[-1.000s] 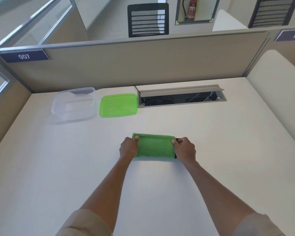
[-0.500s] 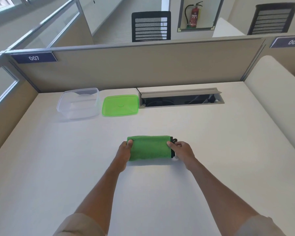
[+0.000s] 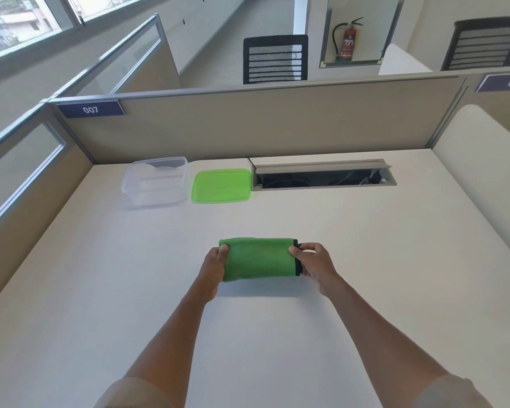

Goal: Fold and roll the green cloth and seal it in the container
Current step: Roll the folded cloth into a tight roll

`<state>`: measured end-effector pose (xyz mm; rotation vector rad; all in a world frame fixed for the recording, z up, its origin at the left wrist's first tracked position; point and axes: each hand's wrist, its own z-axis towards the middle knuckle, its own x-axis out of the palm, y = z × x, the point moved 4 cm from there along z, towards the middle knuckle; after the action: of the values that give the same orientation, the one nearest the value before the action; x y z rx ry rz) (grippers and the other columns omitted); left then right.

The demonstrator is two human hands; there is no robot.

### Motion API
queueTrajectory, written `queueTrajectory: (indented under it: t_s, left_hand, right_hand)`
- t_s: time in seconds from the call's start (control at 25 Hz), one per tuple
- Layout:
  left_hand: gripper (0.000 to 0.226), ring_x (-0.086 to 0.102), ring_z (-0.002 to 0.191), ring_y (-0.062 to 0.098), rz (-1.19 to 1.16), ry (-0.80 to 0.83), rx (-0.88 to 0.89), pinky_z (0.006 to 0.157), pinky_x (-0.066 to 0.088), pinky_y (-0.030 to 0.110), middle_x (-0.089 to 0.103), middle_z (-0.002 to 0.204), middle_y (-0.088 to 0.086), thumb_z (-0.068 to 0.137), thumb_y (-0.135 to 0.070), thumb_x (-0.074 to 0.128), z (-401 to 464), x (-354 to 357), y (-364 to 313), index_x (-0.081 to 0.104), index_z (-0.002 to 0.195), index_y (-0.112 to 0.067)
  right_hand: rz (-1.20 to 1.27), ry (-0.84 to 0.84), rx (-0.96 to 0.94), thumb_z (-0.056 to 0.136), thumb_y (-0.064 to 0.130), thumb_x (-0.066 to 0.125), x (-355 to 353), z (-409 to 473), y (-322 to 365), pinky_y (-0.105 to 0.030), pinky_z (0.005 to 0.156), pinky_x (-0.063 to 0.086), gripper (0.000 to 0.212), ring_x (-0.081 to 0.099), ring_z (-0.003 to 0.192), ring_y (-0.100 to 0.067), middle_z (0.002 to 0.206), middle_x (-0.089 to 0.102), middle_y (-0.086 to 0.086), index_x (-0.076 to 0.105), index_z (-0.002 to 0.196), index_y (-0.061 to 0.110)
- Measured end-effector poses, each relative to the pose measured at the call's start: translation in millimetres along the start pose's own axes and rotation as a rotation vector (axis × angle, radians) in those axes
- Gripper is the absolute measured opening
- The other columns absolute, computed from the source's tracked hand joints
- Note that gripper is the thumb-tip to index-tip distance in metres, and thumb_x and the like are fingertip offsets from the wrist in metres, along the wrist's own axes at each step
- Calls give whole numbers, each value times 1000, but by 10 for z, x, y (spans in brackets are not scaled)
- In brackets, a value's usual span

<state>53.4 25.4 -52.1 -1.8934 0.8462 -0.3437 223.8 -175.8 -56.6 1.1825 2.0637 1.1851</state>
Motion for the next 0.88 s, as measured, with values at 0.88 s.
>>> queueTrajectory:
  t_s: [0.88]
  left_hand:
    - [18, 61, 76, 26, -10, -66, 22, 71, 59, 46, 60, 90, 15, 95, -10, 63, 252, -1251, -229, 46, 90, -15]
  right_hand:
    - [-190, -184, -235, 79, 19, 79, 1147, 46, 233, -30, 69, 49, 22, 65, 84, -22, 92, 69, -4, 59, 90, 16]
